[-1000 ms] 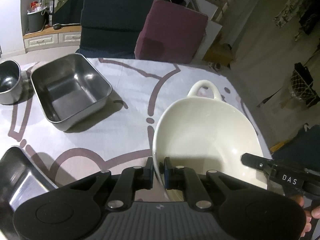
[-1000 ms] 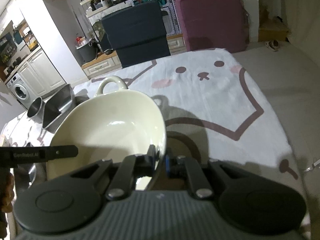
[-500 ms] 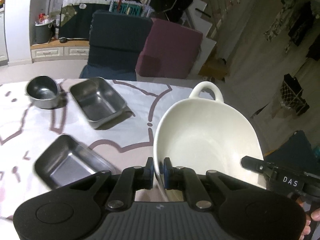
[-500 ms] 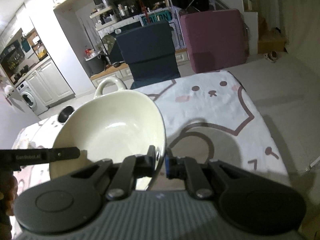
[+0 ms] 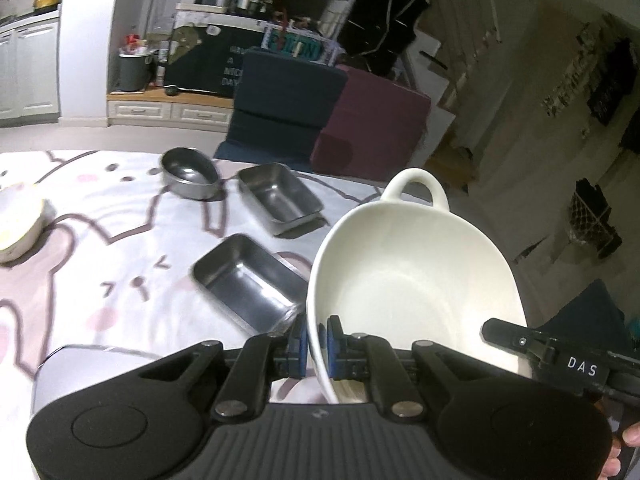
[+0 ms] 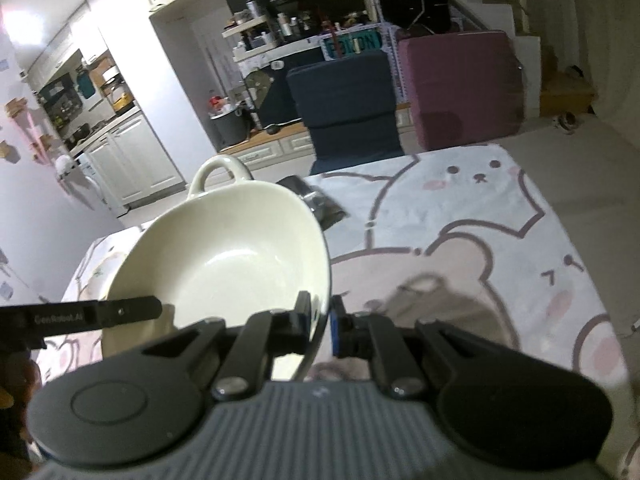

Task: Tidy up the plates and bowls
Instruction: 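Lift the cream bowl with both grippers and carry it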

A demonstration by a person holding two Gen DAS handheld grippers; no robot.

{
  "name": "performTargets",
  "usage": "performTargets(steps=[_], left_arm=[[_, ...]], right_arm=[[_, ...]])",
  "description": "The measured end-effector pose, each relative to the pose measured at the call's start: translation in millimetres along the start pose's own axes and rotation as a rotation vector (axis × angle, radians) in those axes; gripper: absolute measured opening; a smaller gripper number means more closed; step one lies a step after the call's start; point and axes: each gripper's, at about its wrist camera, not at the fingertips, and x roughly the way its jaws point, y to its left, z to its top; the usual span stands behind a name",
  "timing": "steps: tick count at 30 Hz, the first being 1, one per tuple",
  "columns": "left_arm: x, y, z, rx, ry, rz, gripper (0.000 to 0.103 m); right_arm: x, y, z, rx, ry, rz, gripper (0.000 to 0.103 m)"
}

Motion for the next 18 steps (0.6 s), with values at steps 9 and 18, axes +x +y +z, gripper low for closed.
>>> performTargets(steps=[9,18], left_arm=[[-46.1,55.0,-20.2,-0.066,-0.034,0.043,0.009],[-63.3,116.4,-37.4,-0.148,-0.036,0.083,0.009]], right_arm=[[-1.0,50.3,-25.3,-0.035,0.026,0.062,0.011],[33.8,87.5,-28.3,-0.097,0.084,0.115,0.012]])
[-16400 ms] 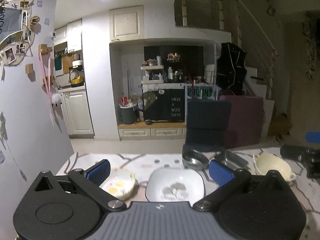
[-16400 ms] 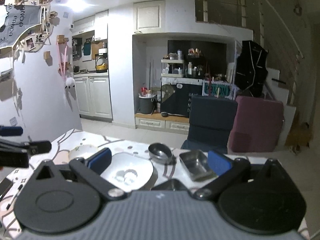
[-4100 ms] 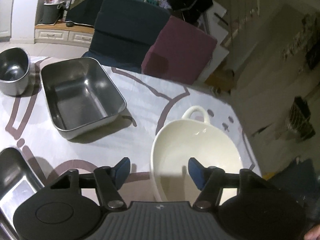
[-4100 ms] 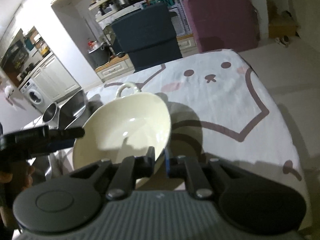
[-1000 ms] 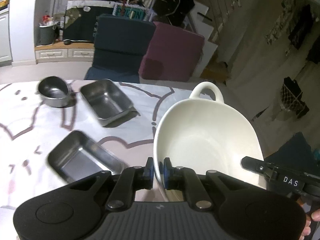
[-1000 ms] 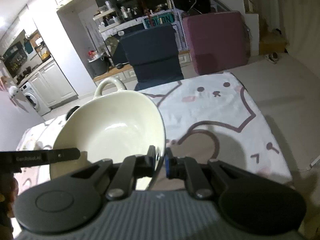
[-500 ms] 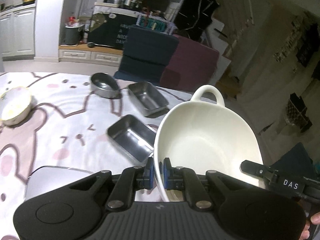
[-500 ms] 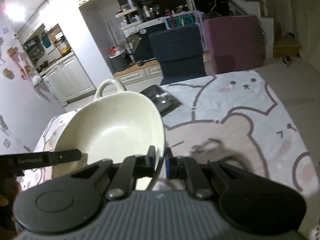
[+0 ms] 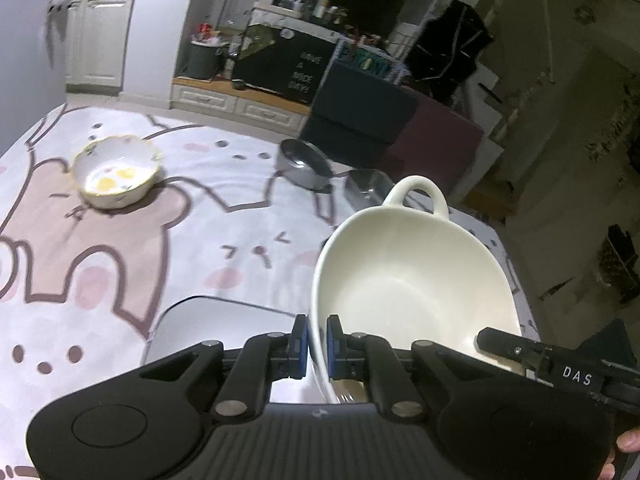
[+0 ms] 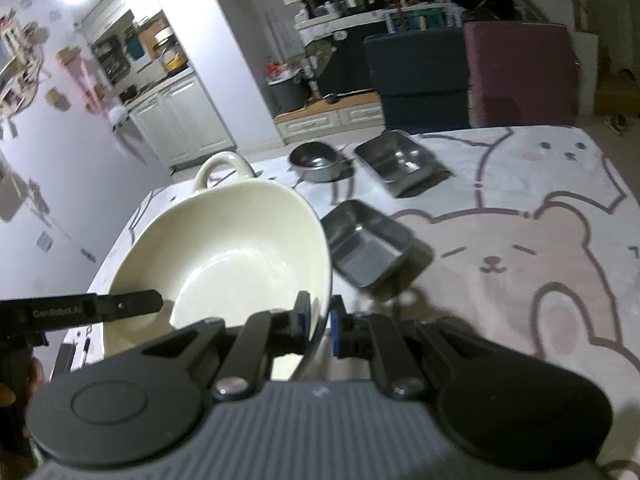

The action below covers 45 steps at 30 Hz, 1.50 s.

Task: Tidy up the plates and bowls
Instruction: 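Lift the cream bowl with both grippers and carry it, then lower the cream bowl onto the dark-rimmed white plate with both grippers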

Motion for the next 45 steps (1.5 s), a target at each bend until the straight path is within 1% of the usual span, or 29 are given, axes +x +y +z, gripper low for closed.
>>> performTargets(steps=[10,13,17,22,28,31,37,40,45], left_arm=[[1.2,76.7,-16.5,-0.123,0.019,0.04,0.009],[3.3,89.9,-21.7,-0.149,0.025,0.052,0.009],[13.9,102.8,-27.5,-0.169,0.058,0.06,0.009],[31.3,109.3,-27.9,-0.159,0.089,0.067,0.009],[50.3,108.2,-29.4,-0.126,0.132,0.09,0.009],[57.3,107.2,-31.1,-0.115,0.153,0.098,0.009],[67.0,109.2,-34.4,-0.113,0.182,0.12,0.009],[68.8,111.0,-34.1,-0.118,0.183,0.129,0.01],[69.4,112.1,-32.8,-0.12,0.18,0.141,0.01]], right_arm=[[53.6,56.4,-5.3,-0.11,0.101,0.028,0.012],[66.7,69.1,-9.3,-0.153,0.13,0.029,0.012],[84.7,76.9,-11.1,-0.18,0.168,0.03,0.012],[95.0,75.6,-20.1,-0.191,0.214,0.003,0.012],[110.4,68.2,-36.2,-0.147,0.28,-0.024,0.013],[120.3,66.0,-38.3,-0.132,0.305,-0.035,0.014],[132.0,61.2,-47.6,-0.103,0.337,-0.054,0.014],[137.3,62.0,-50.2,-0.099,0.351,-0.057,0.014],[141.5,66.5,-49.3,-0.114,0.35,-0.059,0.014]])
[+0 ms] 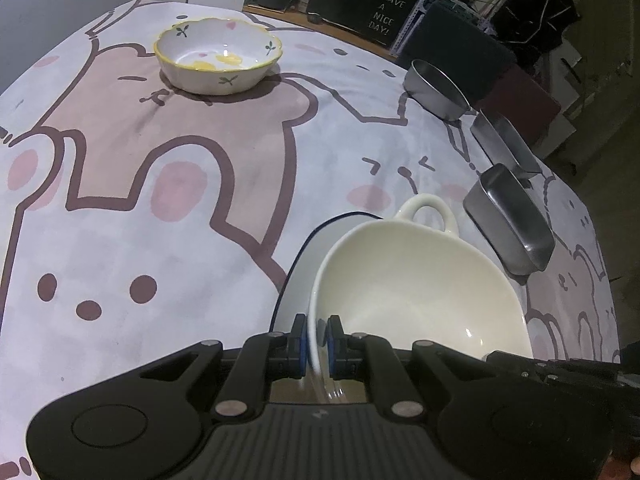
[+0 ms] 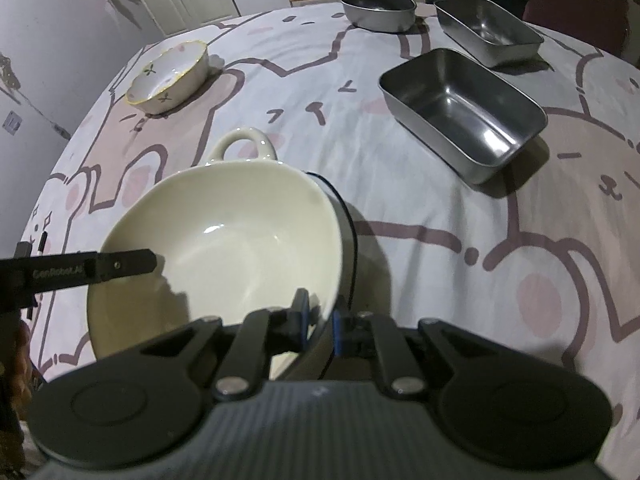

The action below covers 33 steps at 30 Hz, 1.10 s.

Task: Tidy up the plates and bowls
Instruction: 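Lower the cream bowl onto the dark-rimmed white plate with both grippers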

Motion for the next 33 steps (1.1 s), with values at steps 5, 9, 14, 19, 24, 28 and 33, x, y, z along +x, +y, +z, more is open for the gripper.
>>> performTargets(steps=[5,9,14,19,24,28,33], left_arm=[[1.2,0.4,1.0,-0.002,0.004,0.0,0.01],[2.0,0.7,1.9,-0.003,0.005,0.001,0.01],[4.3,0.7,2.4,0.003,0.012,0.005,0.01],[5.2,2.9,3.3,-0.001,0.009,0.005,0.01],[4.5,4.0,4.5,0.0,0.005,0.008,0.01],[5.1,3.9,5.3,0.001,0.008,0.007,0.01],[5.9,3.9,5.4,0.003,0.011,0.007,0.01]], right_arm=[[0.7,0.9,1.2,-0.003,0.003,-0.003,0.014],[1.1,1.4,1.7,0.0,0.007,-0.006,0.014],[2.1,1.2,2.1,0.015,0.019,-0.005,0.014],[5.0,-0.3,2.5,0.043,0.037,0.008,0.014],[9.7,-1.8,3.0,0.082,0.057,0.034,0.014],[12.0,-1.9,3.5,0.094,0.062,0.035,0.014],[12.7,-2.7,3.7,0.104,0.065,0.035,0.014]])
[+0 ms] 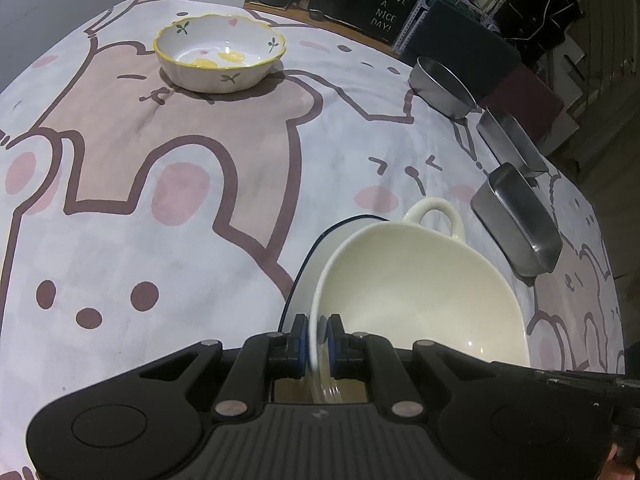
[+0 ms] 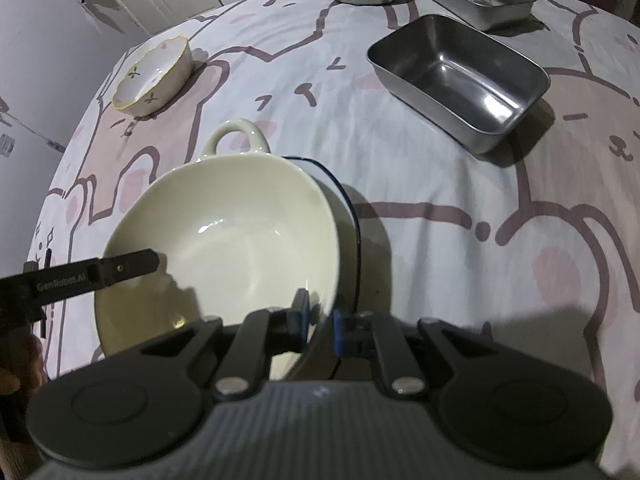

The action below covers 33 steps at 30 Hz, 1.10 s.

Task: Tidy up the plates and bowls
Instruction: 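Lower the cream bowl onto the dark-rimmed white plate with both grippers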

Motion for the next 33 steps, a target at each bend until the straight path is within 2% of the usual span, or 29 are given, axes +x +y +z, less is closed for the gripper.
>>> performTargets(steps=[16,33], left_arm=[[2.9,4.0,-0.1,-0.002,0.009,-0.005,0.012],[5.1,2.2,0.6,0.003,0.012,-0.003,0.012]], right_arm=[[1.7,-1.3,2.2,0.03,0.052,0.024,0.014],[-1.5,-19.0,6.5,0.151,0.088,0.082,0.014]])
